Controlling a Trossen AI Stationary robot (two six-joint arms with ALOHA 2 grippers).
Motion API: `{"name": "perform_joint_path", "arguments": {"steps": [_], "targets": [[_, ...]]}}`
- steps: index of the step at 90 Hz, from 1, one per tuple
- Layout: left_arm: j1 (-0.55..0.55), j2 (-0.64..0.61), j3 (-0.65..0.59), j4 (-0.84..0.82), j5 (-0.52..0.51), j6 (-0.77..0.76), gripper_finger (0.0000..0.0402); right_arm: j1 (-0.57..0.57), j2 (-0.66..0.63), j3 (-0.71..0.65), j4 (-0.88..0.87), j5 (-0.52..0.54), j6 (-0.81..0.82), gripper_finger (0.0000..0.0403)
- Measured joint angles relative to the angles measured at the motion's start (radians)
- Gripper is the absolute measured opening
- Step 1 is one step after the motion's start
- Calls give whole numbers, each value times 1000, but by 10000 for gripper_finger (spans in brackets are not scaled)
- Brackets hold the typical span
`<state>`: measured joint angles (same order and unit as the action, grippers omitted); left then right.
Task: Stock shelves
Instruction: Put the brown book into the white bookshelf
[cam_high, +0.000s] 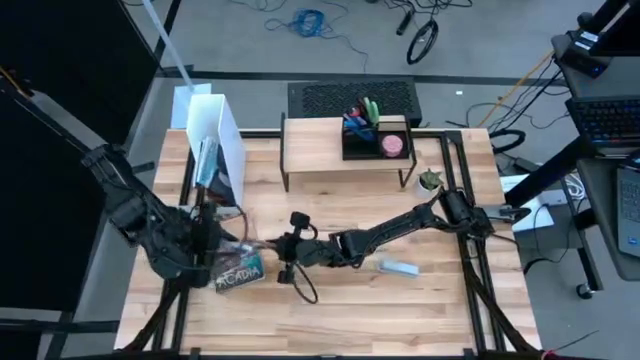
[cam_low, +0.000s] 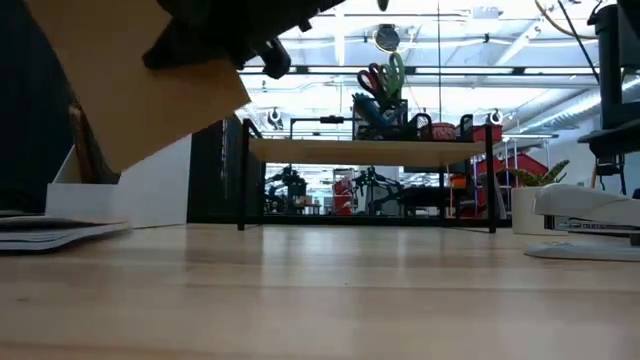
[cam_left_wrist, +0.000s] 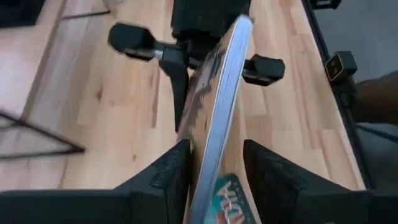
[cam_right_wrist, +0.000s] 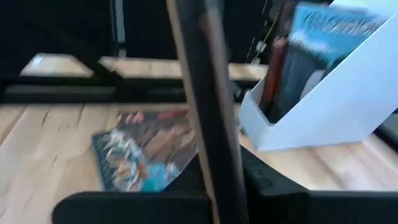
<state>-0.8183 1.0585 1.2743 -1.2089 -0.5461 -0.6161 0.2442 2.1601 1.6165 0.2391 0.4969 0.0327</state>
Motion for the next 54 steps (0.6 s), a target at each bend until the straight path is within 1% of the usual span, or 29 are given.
{"name": "perform_joint_path", "arguments": {"steps": [10, 18, 23, 31, 39, 47, 54], "targets": [[-19, -44, 14, -116, -43, -89, 126, -31, 0, -1, 84, 10, 0, 2], [-30, -87, 16, -193, -84, -167, 117, -42, 0, -1, 126, 83, -6, 2], [-37, -116, 16, -223, -91, -200, 110, -40, 0, -1, 132, 119, -6, 1], [-42, -163, 16, -235, -97, -217, 101, -30, 0, -1, 143, 160, 7, 1], [-42, -199, 16, -233, -99, -217, 95, -13, 19, -1, 199, 213, 15, 1], [-42, -226, 15, -237, -99, -216, 90, 4, 59, 2, 288, 242, 32, 1], [-42, -242, 14, -237, -101, -210, 88, 14, 109, 21, 377, 301, 32, 0]]}}
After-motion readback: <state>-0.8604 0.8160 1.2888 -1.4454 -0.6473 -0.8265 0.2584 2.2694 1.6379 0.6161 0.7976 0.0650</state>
